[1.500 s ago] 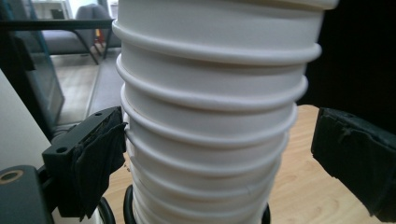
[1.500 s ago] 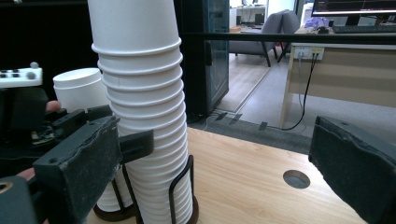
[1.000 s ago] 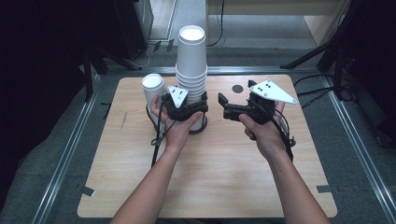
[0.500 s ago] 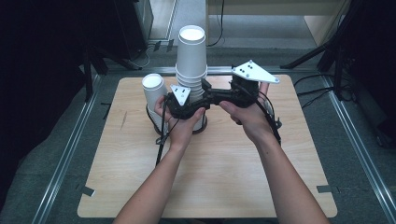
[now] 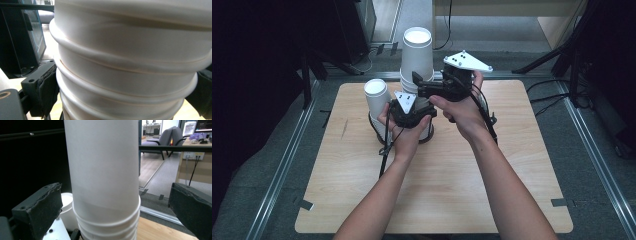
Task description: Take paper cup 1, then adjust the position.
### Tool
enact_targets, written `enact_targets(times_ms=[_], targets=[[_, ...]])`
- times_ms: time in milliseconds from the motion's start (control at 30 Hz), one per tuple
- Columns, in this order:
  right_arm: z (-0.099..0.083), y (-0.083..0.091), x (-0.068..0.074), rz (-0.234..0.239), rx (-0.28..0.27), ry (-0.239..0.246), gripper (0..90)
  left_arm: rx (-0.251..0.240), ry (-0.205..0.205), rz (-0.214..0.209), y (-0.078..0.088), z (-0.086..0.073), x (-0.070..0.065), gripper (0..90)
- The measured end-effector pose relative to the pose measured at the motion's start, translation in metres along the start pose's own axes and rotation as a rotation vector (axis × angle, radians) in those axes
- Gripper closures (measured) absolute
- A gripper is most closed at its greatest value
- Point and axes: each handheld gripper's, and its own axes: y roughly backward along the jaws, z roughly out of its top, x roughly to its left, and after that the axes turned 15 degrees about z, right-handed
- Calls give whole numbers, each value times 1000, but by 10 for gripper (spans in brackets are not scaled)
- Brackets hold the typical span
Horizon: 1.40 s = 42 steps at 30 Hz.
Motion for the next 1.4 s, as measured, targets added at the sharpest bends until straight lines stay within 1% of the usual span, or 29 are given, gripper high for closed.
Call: enact_targets(times_ms=[100, 167, 233, 267, 467, 567, 833, 900, 967, 1133, 1267, 1300, 1333, 1400], targets=[[0, -5, 0, -6, 12, 2, 0, 2, -1, 0, 0, 0, 0, 24], [0, -11, 0, -9, 9, -1, 0, 3, 0, 0, 0, 0, 0, 24], [1, -13, 0, -10, 8, -3, 0, 4, 1, 0, 0, 0, 0, 25], [1, -17, 0, -7, 7, 3, 0, 5, 2, 0, 1, 0, 0, 25], [-2, -25, 1, -6, 19, 5, 0, 5, 2, -4, 1, 0, 1, 25], [-4, -31, -3, -8, 23, -11, 0, 4, 3, -4, 1, 0, 1, 26], [-6, -38, -5, 12, 30, 1, 15, 2, 4, -5, 1, 0, 1, 26], [-6, -40, -4, 15, 28, -5, 58, 2, 4, -5, 1, 0, 1, 27], [-6, -42, -4, 11, 30, 2, 80, 0, 10, -4, 1, 0, 1, 26], [-6, -45, -6, 19, 23, -2, 83, 2, 5, -7, 1, 0, 1, 27], [-7, -47, -8, 28, 20, -29, 81, 1, 5, -9, 1, 0, 1, 27], [-7, -48, -8, 27, 20, -30, 81, 1, 5, -9, 1, 0, 1, 27], [-7, -48, -8, 26, 16, -18, 87, 2, 5, -11, 1, 0, 2, 27], [-6, -48, -7, 21, 16, -13, 91, 2, 4, -11, 0, 0, 2, 27]])
